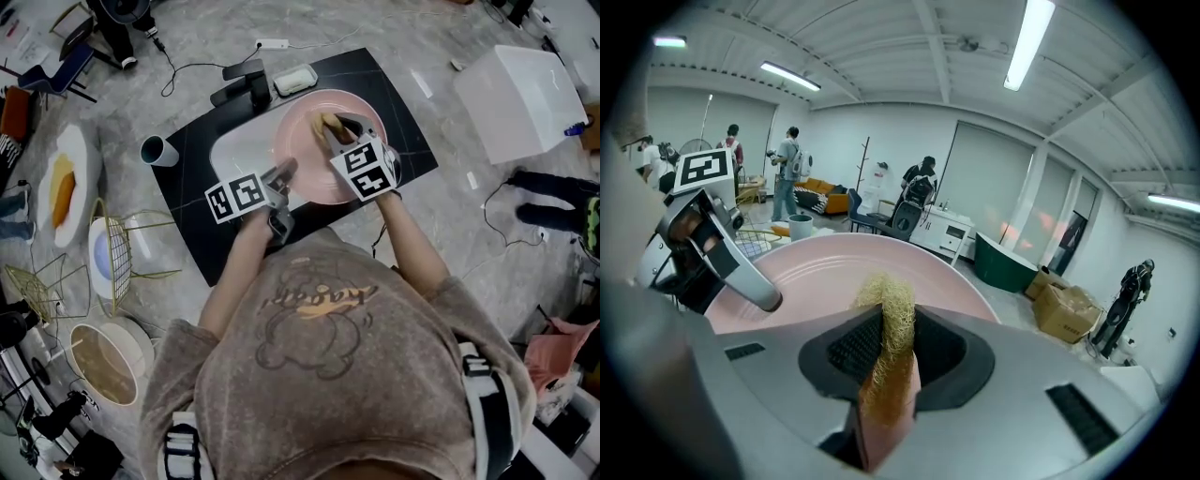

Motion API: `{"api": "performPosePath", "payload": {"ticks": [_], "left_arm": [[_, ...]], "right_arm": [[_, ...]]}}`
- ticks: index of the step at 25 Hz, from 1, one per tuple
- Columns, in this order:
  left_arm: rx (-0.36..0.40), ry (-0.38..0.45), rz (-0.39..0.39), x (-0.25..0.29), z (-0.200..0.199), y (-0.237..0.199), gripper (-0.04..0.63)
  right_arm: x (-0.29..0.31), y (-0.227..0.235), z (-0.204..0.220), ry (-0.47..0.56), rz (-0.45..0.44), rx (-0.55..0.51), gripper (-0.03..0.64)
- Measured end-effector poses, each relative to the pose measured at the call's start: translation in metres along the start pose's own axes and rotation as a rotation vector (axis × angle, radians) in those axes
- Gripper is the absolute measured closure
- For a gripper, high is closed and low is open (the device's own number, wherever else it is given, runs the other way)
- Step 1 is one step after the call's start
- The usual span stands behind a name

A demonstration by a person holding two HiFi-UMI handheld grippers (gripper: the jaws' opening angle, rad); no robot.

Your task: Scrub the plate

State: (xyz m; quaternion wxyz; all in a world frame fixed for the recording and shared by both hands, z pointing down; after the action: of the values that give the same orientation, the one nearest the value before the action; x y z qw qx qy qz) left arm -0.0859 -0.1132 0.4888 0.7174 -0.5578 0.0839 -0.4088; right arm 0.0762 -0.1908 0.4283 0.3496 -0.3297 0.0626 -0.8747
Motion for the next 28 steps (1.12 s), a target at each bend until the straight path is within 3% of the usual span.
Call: {"api": "performPosePath", "payload": {"ticks": [9, 28], "left_arm": [[-0.029, 0.025, -0.020, -0.001, -0.001, -0.003, 0.543], [-0.061, 0.071, -0.048, -0.008, -0.008, -0.012, 0.543]], "right_arm": [[-0.009, 0.012, 0.020, -0.077, 0.054, -0.051, 0.531], [-0.019, -0.037, 0.031, -0.108, -0.070, -0.079, 0.532]]}}
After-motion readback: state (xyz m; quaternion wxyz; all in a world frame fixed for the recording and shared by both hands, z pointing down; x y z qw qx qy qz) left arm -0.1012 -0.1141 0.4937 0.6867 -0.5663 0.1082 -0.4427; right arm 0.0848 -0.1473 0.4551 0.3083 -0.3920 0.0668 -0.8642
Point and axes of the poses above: the fingertips, and each gripper's own axes: x forward along the fingers, y to its right, z out of its underside, the point moved 8 cm from there along -x, backward along the fingers, and after that the axes turned 3 degrees about -x, right-handed, at the moved point
